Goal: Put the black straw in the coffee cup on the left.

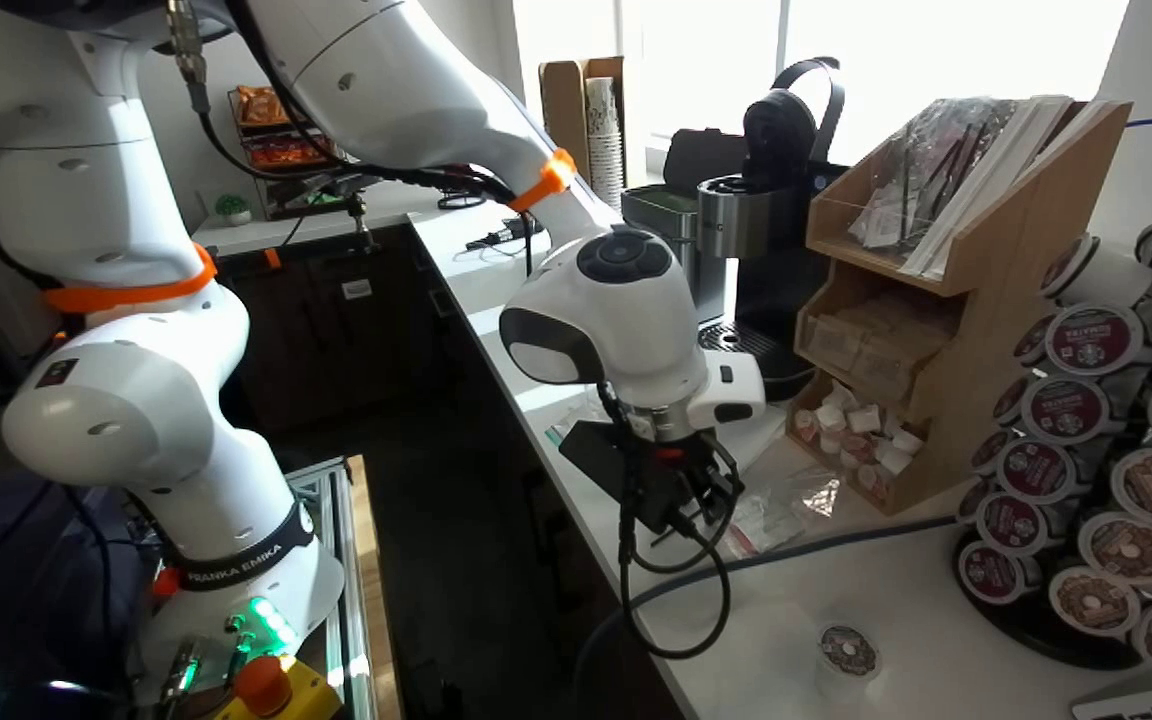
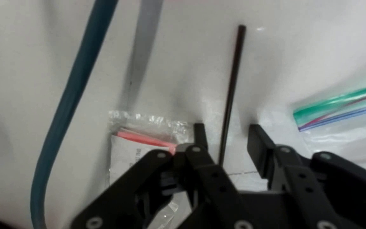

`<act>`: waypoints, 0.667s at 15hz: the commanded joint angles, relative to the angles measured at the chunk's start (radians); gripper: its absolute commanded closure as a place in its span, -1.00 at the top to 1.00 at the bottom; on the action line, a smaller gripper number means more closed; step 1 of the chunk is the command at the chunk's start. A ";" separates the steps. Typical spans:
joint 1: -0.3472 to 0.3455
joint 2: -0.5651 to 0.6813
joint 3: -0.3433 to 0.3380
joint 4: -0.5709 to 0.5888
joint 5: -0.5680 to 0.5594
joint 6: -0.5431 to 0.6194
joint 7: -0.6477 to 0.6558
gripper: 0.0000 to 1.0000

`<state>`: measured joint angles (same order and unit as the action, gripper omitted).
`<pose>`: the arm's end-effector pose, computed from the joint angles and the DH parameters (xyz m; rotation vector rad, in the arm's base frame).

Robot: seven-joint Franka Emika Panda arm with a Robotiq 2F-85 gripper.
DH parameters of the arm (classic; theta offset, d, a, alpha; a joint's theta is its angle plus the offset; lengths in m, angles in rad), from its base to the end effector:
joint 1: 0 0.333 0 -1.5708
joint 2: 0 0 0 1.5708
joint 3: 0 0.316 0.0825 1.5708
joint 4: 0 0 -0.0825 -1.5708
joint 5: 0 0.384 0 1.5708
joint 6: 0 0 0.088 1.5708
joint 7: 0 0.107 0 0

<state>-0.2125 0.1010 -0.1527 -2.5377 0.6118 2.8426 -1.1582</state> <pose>0.4288 -0.1972 0.2518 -3.0649 -0.3495 -0.4628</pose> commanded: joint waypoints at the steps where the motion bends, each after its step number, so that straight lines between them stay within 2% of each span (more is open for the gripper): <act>1: -0.009 0.018 0.012 0.006 0.057 0.022 -0.058 -0.53; 3: -0.010 0.018 0.012 0.007 0.062 0.022 -0.063 -0.24; 5: -0.009 0.019 0.011 0.006 0.066 0.022 -0.068 -0.15; 6: -0.009 0.021 0.012 0.006 0.068 0.022 -0.070 -0.32; 8: -0.009 0.020 0.011 0.007 0.069 0.022 -0.072 -0.40; 9: -0.010 0.020 0.010 0.007 0.067 0.022 -0.072 0.00; 10: -0.010 0.019 0.010 0.007 0.067 0.022 -0.072 0.19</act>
<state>-0.2162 0.1043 -0.1527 -2.5344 0.6381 2.8438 -1.1856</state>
